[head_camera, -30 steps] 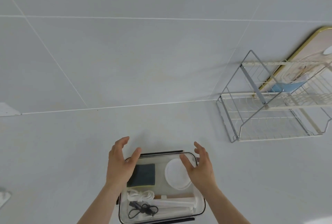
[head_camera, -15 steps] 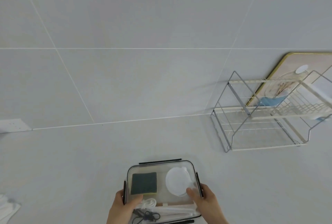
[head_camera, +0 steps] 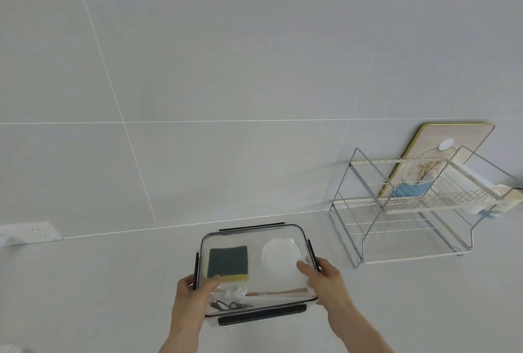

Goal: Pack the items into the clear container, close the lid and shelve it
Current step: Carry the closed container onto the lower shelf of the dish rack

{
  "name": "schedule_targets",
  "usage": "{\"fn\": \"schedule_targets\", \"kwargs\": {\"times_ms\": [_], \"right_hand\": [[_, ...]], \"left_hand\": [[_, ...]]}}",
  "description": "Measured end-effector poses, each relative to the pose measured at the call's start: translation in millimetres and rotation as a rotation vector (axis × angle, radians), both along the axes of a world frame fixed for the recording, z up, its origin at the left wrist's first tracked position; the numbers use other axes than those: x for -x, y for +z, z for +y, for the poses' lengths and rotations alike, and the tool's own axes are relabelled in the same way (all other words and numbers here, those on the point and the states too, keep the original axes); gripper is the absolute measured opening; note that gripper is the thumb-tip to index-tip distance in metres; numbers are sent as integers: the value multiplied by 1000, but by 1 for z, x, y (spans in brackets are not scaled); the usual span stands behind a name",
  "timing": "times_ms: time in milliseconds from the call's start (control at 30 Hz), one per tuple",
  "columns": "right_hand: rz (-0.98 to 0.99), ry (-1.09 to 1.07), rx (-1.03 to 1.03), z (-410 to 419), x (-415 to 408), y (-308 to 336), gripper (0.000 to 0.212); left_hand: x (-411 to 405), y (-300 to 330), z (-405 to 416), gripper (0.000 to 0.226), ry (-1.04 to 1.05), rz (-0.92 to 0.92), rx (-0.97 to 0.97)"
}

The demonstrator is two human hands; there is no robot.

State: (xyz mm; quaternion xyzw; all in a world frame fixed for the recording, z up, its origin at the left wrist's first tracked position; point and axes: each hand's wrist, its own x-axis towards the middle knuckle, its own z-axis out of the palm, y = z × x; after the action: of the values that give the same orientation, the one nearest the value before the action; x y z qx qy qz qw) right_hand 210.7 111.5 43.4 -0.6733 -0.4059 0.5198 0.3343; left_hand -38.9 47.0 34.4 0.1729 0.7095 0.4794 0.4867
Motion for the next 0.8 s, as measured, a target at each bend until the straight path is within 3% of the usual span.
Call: {"fn": "schedule_targets", "kwargs": {"times_ms": [133,200,333,633,800], "right_hand": [[-15,-24,-56,21,11,47,20],[5,-81,-153,24,18,100,19],[-27,-136,-186,36,0,128,25],[-15,-146,-150,29,-12,139,23],[-25,-218,-121,19,-61,132,22]], "left_hand": [[9,41,24,65,11,5,-128],[18,84,37,62,-42,-5,-242],[4,110,58,64,-88,8,-305],[-8,123,62,69,-73,60,-301],[-56,118,67,63,-166,75,-291]]}}
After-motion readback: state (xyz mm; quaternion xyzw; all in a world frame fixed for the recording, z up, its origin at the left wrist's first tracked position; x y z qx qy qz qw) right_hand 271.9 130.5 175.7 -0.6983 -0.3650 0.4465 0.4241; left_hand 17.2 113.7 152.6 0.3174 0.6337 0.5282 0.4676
